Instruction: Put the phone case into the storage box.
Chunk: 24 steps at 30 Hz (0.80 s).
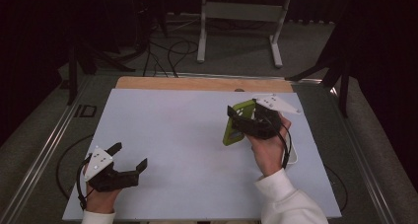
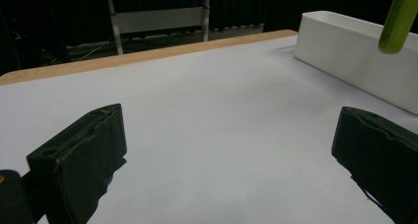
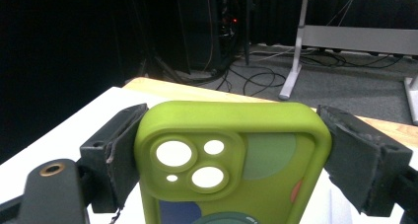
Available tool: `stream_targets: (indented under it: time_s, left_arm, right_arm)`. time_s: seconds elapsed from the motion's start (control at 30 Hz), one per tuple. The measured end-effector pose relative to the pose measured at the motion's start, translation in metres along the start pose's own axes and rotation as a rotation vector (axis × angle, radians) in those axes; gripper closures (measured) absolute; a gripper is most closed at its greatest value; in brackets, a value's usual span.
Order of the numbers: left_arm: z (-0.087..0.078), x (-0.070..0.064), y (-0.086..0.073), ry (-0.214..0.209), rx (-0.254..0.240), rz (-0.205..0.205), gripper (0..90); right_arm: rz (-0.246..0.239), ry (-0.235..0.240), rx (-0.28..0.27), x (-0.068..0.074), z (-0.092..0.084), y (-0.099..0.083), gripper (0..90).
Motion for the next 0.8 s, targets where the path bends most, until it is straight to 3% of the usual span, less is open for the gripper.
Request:
stream_targets:
  time_s: [0.8]
  left_arm:
    - [0.001,-0.001,-0.001,-0.005,0.005,0.001,0.9]
  right_arm:
    - [0.003,-0.062,0.012,-0.02,0.004,0.012,15.9]
Point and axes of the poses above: each handheld gripper's, and its own axes: z roughly forward along the jaws, y roughly out of its top, x roughly to its left, the point moved 3 cm from there along z, roughly forward along the jaws, and after that the axes turned 13 degrees about y, right-handed, at the moved point
